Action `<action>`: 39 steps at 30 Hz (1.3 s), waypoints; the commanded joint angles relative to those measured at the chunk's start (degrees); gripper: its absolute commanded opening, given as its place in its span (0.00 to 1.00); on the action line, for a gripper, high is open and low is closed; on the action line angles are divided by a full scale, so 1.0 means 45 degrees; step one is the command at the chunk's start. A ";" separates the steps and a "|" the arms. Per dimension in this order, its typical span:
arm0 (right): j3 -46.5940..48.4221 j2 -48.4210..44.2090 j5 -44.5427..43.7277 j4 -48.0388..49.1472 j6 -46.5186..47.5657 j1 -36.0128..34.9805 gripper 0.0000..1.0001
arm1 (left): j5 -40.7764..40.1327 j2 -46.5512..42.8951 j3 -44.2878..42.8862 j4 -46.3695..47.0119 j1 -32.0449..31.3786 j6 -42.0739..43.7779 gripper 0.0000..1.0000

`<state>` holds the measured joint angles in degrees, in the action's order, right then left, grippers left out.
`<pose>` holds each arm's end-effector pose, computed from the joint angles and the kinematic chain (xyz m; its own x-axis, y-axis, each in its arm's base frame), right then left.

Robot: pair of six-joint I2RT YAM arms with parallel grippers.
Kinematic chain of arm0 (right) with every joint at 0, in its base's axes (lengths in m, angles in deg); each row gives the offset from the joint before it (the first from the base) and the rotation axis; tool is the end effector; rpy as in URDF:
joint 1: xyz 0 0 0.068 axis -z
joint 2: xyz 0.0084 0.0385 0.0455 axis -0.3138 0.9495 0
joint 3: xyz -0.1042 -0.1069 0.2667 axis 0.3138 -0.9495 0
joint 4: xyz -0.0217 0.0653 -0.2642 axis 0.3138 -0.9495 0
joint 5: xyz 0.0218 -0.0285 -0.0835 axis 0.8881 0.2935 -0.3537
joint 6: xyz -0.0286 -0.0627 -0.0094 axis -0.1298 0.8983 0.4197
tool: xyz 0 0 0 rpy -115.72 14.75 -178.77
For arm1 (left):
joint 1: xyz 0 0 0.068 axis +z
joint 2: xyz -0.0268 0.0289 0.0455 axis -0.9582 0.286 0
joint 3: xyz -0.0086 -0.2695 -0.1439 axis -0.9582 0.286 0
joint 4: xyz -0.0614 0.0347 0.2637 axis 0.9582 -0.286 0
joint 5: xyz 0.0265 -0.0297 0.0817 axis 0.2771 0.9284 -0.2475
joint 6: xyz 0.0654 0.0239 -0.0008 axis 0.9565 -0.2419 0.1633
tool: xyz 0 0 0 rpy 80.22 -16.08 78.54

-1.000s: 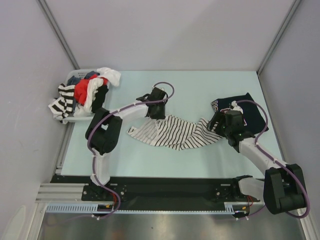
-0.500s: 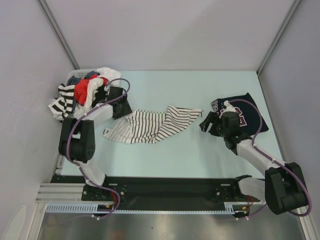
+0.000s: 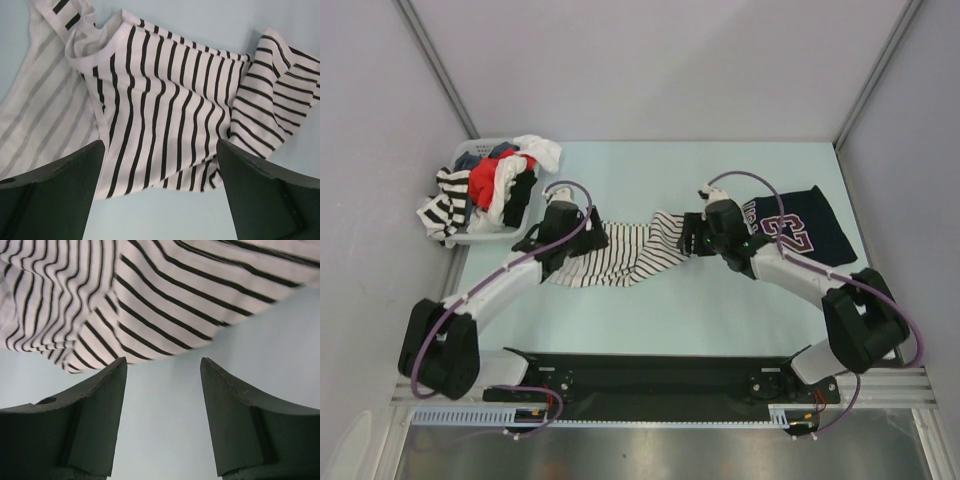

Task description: Fold and stack the tank tops

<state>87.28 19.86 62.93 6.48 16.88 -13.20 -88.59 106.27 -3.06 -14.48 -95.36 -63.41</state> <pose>0.2854 0.1744 0.2296 -0.6693 0.0359 -0.7422 -0.2843 0.9105 0.3004 0.2855 -0.1065 0.2415 -0.6690 -0.3045 -0.6780 -0.1058 0.9419 -0.3187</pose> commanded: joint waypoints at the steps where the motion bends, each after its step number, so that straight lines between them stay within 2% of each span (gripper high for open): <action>1: 0.2422 0.1415 -0.1081 -0.1397 0.0552 -0.0659 0.65 | 0.0066 -0.1873 0.1106 0.0638 -0.0097 -0.0124 1.00; 5: 0.5331 0.3992 -0.1782 -0.2979 0.0806 -0.1030 0.71 | -0.0128 -0.3010 0.2062 0.0423 -0.0096 0.0442 1.00; 6: 0.5859 0.5022 -0.1882 -0.3562 0.0922 -0.1108 0.71 | -0.0129 -0.3205 0.2317 0.0848 -0.0097 0.0501 0.99; 7: 0.6908 0.5477 -0.2018 -0.3839 0.0962 -0.1147 0.72 | -0.0052 -0.3362 0.2590 0.1104 -0.0077 0.0521 0.99; 11: 0.8751 0.7236 -0.3207 -0.4661 0.1060 -0.1284 0.72 | 0.0340 -0.4124 0.3878 0.2451 -0.0097 0.0871 0.98; 14: 0.9610 0.8036 -0.3523 -0.4915 0.1216 -0.1324 0.65 | -0.0324 -0.4671 0.3941 0.2435 -0.0097 0.1243 0.98; 17: 0.9906 0.8468 -0.3504 -0.4974 0.1255 -0.1304 0.48 | -0.0305 -0.5315 0.4484 0.3094 -0.0097 0.1224 0.96; 18: 0.9946 0.8470 -0.3504 -0.5032 0.1217 -0.1304 0.29 | -0.0325 -0.5607 0.4584 0.3292 -0.0097 0.1263 0.96; 20: 0.9694 0.8276 -0.3504 -0.4917 0.1081 -0.1323 0.02 | -0.0499 -0.5824 0.4799 0.3372 -0.0097 0.1263 0.96; 21: 0.8784 0.7520 -0.3485 -0.4374 0.0867 -0.1304 0.00 | -0.0520 -0.5902 0.4839 0.3391 -0.0097 0.1263 0.95; 23: 0.7279 0.6270 -0.3019 -0.3262 0.0768 -0.1265 0.00 | -0.0501 -0.6000 0.4897 0.3430 -0.0097 0.1282 0.96; 24: 0.5782 0.4987 -0.2784 -0.2154 0.0419 -0.1188 0.00 | -0.0462 -0.5962 0.4917 0.3508 -0.0097 0.1282 0.95; 26: 0.4173 0.3613 -0.1695 -0.1229 -0.0051 -0.0915 0.00 | -0.0364 -0.5786 0.4859 0.3489 -0.0097 0.1282 0.95; 27: 0.3450 0.2272 -0.1417 -0.0470 -0.0575 -0.0662 0.00 | -0.0248 -0.5708 0.4801 0.3470 -0.0097 0.1302 0.95; 28: 0.1838 0.1660 -0.1279 -0.0134 -0.0793 -0.0602 0.00 | -0.0169 -0.5591 0.4761 0.3469 -0.0097 0.1321 0.95; 29: 0.1087 0.1054 -0.1413 0.0565 -0.1008 -0.0620 0.01 | -0.0130 -0.5435 0.4703 0.3450 -0.0097 0.1322 0.95; 30: 0.0228 0.0333 -0.1491 0.0804 -0.1165 -0.0717 0.09 | 0.0045 -0.5337 0.4664 0.3469 -0.0097 0.1302 0.95; 32: -0.1921 -0.1387 -0.1822 0.1234 -0.1790 -0.0874 0.16 | 0.0260 -0.5200 0.4605 0.3489 -0.0097 0.1302 0.95; 36: -0.4250 -0.3850 -0.2838 0.0850 -0.2902 -0.1264 0.48 | 0.0826 -0.4927 0.4604 0.3742 -0.0136 0.1302 0.94; 39: -0.5208 -0.5861 -0.3366 -0.0106 -0.3471 -0.1440 0.51 | 0.1295 -0.4732 0.4585 0.4034 -0.0272 0.1399 0.94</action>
<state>66.06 -0.32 52.03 7.33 6.04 -19.07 -85.93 84.39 18.60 -0.12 -95.99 -58.71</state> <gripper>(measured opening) 0.500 0.943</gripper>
